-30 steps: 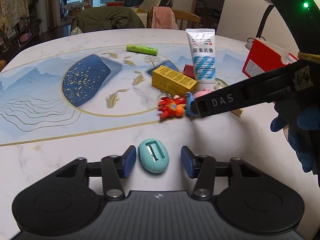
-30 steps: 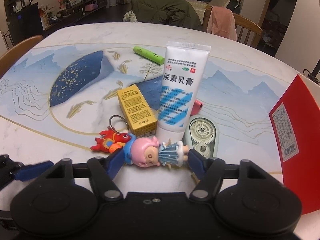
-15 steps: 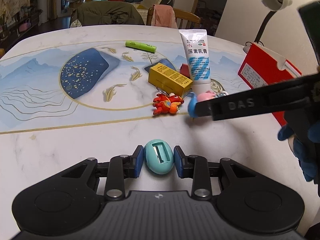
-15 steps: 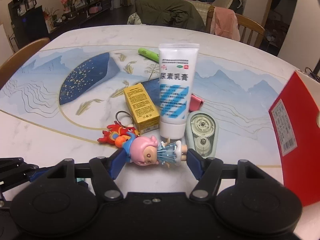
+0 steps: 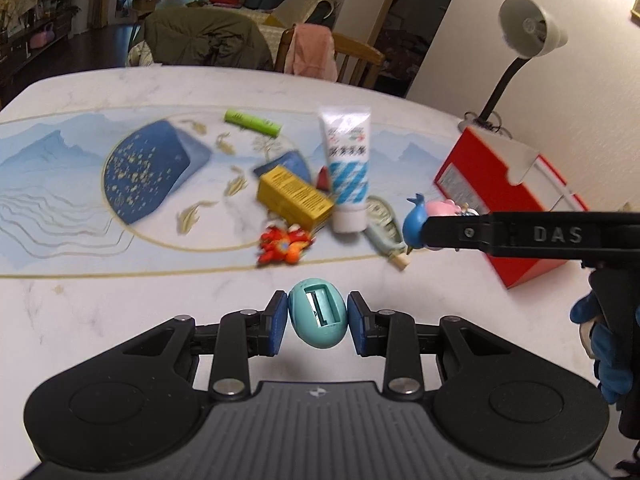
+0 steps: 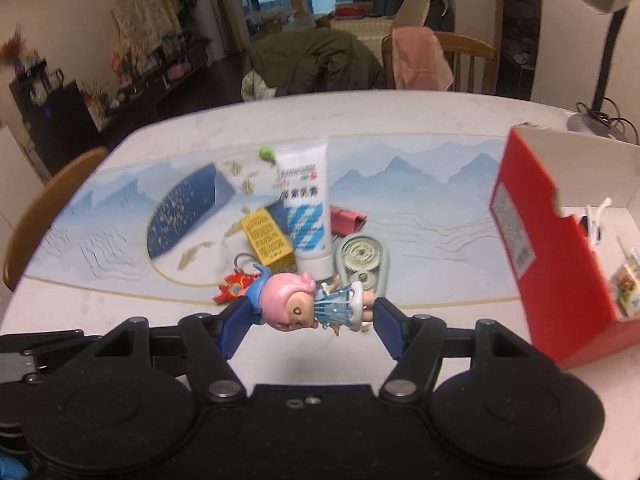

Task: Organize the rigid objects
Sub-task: 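Carry the sharpener and doll over the red shoebox with both tools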

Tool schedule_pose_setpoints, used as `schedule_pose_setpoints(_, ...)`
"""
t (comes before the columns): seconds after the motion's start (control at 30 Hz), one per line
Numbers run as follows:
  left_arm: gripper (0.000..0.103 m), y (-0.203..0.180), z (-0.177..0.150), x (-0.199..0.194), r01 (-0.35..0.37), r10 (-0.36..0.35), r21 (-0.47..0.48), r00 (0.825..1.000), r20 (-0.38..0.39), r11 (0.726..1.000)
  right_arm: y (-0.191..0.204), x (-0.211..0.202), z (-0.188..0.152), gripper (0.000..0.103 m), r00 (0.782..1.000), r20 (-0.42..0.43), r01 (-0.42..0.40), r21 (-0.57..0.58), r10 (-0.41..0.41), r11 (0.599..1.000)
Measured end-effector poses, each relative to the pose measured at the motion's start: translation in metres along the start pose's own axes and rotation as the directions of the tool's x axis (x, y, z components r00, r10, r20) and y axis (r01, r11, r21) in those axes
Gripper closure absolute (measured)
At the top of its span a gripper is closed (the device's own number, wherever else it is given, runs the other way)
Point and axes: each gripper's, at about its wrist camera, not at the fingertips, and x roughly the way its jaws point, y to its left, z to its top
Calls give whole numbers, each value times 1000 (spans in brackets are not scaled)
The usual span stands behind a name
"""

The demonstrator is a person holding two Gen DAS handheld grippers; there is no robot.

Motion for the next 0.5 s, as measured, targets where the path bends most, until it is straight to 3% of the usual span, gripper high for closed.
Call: schedule_pose_setpoints(0.5,71,-73,47,-19,46,-50,74,997,61,996,-68,-70,20,37,991,132,-23,108,8,994)
